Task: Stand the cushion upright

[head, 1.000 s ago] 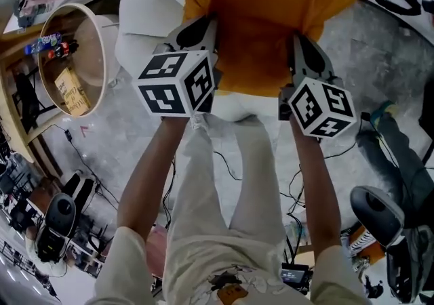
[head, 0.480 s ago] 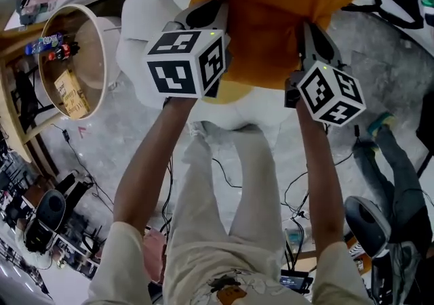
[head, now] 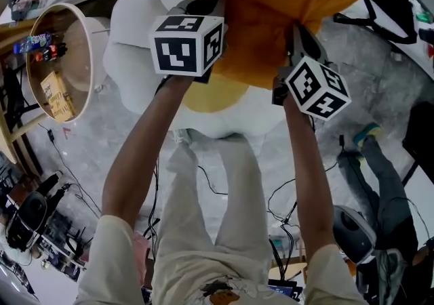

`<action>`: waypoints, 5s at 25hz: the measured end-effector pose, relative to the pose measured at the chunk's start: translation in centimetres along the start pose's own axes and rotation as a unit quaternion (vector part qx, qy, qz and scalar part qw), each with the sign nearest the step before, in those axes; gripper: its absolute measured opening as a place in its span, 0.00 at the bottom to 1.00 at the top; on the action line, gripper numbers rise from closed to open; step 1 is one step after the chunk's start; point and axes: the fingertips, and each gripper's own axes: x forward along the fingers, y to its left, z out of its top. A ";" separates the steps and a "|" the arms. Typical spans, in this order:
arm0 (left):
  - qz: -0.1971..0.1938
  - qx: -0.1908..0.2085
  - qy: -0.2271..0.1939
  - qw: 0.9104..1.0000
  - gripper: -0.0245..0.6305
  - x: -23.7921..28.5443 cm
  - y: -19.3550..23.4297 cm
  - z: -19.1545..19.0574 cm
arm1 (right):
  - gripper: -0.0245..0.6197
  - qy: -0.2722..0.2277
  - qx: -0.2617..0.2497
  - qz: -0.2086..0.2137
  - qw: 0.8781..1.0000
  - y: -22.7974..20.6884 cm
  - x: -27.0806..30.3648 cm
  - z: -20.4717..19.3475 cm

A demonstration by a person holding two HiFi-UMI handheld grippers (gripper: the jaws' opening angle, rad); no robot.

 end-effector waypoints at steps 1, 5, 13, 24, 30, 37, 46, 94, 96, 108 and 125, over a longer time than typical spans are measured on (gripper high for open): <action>-0.002 0.003 0.000 1.000 0.06 0.4 0.1 -0.2 | 0.09 0.001 0.000 -0.002 1.000 -0.2 0.2 -0.2; -0.007 0.004 -0.003 1.000 0.06 1.1 -0.1 -0.8 | 0.09 0.001 0.010 -0.005 1.000 -1.0 0.8 -0.7; -0.002 -0.003 0.008 1.000 0.09 0.1 0.5 -2.8 | 0.09 0.030 -0.002 -0.003 1.000 -0.7 0.0 -2.8; 0.023 0.000 0.018 1.000 0.10 -2.7 2.2 -6.8 | 0.09 0.051 -0.028 -0.014 0.998 1.7 -2.2 -6.5; 0.006 0.006 0.038 0.999 0.10 -3.1 2.5 -9.0 | 0.09 0.066 -0.025 -0.032 0.997 1.8 -3.0 -9.3; -0.015 0.043 0.084 0.995 0.11 -2.4 1.8 -13.2 | 0.09 0.120 0.025 -0.080 0.989 -0.3 -3.5 -15.6; -0.015 0.046 0.089 0.995 0.12 -2.9 3.3 -16.4 | 0.09 0.131 -0.013 -0.068 0.989 0.4 -3.7 -18.5; 0.017 0.006 0.035 0.999 0.04 -30.1 -3.6 -10.6 | 0.08 0.114 -0.106 0.010 0.988 18.7 -23.6 -10.6; 0.016 0.009 0.018 1.000 0.04 -31.7 -4.0 -9.2 | 0.08 0.109 -0.102 0.014 0.989 20.0 -24.5 -9.9; -0.011 0.026 0.008 1.000 0.04 -40.9 -7.2 -4.9 | 0.08 0.075 -0.106 0.031 0.991 27.5 -30.9 -5.3; -0.067 0.050 -0.051 0.995 0.04 -53.5 -11.0 0.2 | 0.08 0.007 -0.100 0.083 0.991 37.8 -38.7 1.0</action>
